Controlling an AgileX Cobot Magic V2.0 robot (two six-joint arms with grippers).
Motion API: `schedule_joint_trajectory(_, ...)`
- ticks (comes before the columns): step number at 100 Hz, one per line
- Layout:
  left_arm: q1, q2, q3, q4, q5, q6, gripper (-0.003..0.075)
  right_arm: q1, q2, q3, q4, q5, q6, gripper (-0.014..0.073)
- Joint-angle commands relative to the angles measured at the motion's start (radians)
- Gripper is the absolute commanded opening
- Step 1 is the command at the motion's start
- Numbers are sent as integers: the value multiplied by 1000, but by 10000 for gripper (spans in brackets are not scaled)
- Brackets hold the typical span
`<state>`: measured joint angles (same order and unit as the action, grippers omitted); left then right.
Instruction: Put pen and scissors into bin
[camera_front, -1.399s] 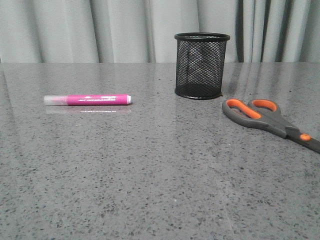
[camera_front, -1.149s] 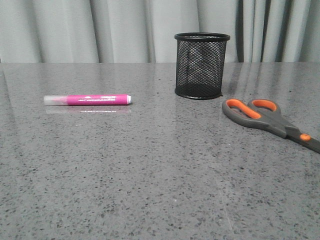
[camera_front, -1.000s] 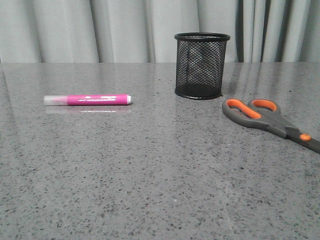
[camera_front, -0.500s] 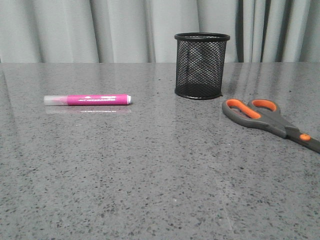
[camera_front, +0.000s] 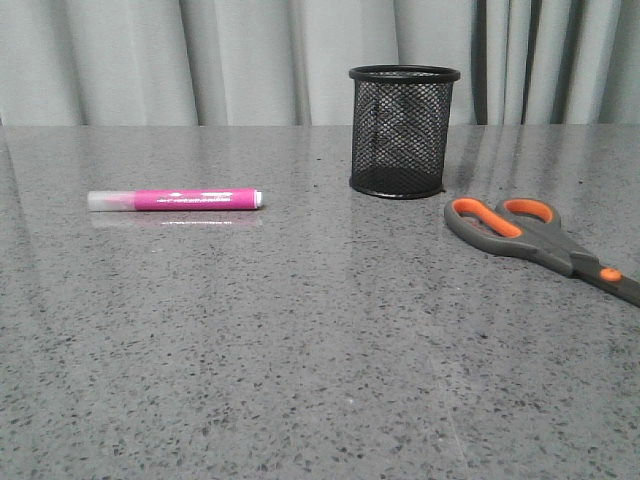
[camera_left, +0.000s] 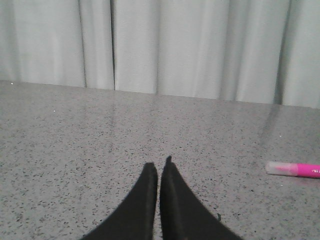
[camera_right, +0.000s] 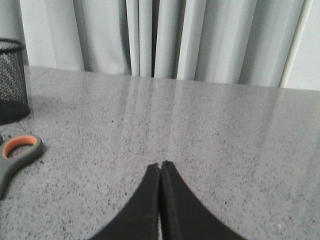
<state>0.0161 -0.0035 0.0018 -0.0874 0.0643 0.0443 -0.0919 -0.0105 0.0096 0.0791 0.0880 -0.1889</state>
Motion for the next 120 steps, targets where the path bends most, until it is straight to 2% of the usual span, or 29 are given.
schedule_joint_trajectory(1,0,-33,44,-69,-77,-2,-19,-6,-19,16,6,-117,-4,-76)
schedule_joint_trajectory(15,0,-33,44,-259,-77,-2,-19,-6,-19,16,70,-160,-4,-76)
schedule_joint_trajectory(36,0,-33,44,-507,-77,-2,-19,-6,-19,16,347,-169,-4,-76)
schedule_joint_trajectory(49,0,-33,42,-618,-77,-2,-19,-6,-19,14,567,-169,-4,-76)
schedule_joint_trajectory(54,0,-33,39,-634,-73,-2,-19,-6,-19,14,583,-167,-4,-76)
schedule_joint_trajectory(73,-1,-29,9,-637,-64,-2,-20,-6,7,-40,580,-63,-9,-64)
schedule_joint_trajectory(84,-1,3,-55,-592,-1,5,-20,-6,78,-104,579,8,-35,-64)
schedule_joint_trajectory(105,-1,171,-289,-310,202,23,-20,-6,346,-290,577,188,-167,-64)
schedule_joint_trajectory(120,-1,346,-481,-296,392,192,-19,-3,554,-447,577,312,-245,-64)
